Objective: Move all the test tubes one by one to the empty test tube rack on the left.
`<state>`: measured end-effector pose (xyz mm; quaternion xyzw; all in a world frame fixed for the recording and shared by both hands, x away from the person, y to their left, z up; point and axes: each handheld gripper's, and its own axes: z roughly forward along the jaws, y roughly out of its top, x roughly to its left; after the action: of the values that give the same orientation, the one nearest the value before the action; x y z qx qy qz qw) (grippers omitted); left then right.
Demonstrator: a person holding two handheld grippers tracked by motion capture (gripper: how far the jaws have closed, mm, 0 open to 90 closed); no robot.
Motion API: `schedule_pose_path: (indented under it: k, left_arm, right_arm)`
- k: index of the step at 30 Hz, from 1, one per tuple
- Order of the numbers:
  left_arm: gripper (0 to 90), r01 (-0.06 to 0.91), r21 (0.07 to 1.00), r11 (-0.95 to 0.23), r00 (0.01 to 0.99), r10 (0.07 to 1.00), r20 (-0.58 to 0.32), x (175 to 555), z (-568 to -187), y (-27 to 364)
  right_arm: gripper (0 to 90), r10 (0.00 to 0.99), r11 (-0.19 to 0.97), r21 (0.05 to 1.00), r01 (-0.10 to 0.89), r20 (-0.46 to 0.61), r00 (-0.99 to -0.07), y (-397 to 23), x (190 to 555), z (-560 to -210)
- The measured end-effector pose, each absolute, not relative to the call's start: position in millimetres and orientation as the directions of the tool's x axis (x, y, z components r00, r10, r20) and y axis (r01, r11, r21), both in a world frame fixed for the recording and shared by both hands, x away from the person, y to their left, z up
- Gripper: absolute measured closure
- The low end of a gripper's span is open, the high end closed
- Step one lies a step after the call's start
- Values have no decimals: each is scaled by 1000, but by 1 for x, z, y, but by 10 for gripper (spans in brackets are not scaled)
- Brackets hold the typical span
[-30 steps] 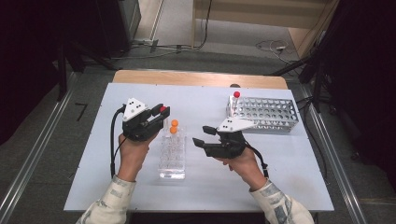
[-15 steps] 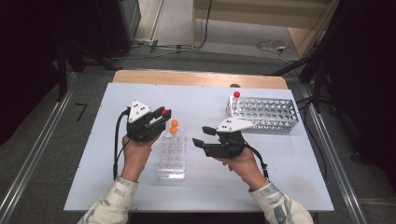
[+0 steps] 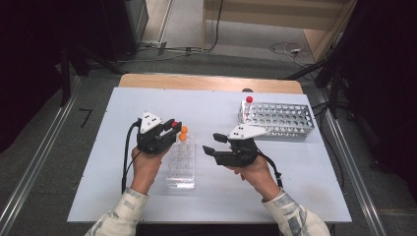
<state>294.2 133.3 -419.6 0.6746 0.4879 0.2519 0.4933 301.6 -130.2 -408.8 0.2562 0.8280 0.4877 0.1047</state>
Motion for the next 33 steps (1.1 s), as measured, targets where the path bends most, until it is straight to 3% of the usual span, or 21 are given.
schedule_pose_path:
  k: [19, 33]
  left_arm:
    - [602, 410, 912, -13, 389, 907, -162, 292, -417, 136]
    - [392, 409, 912, 12, 338, 927, -163, 293, -416, 139]
  right_arm:
    - [375, 540, 393, 861, 322, 67, -839, -131, 303, -409]
    - [331, 706, 342, 868, 359, 15, -708, -152, 329, -419]
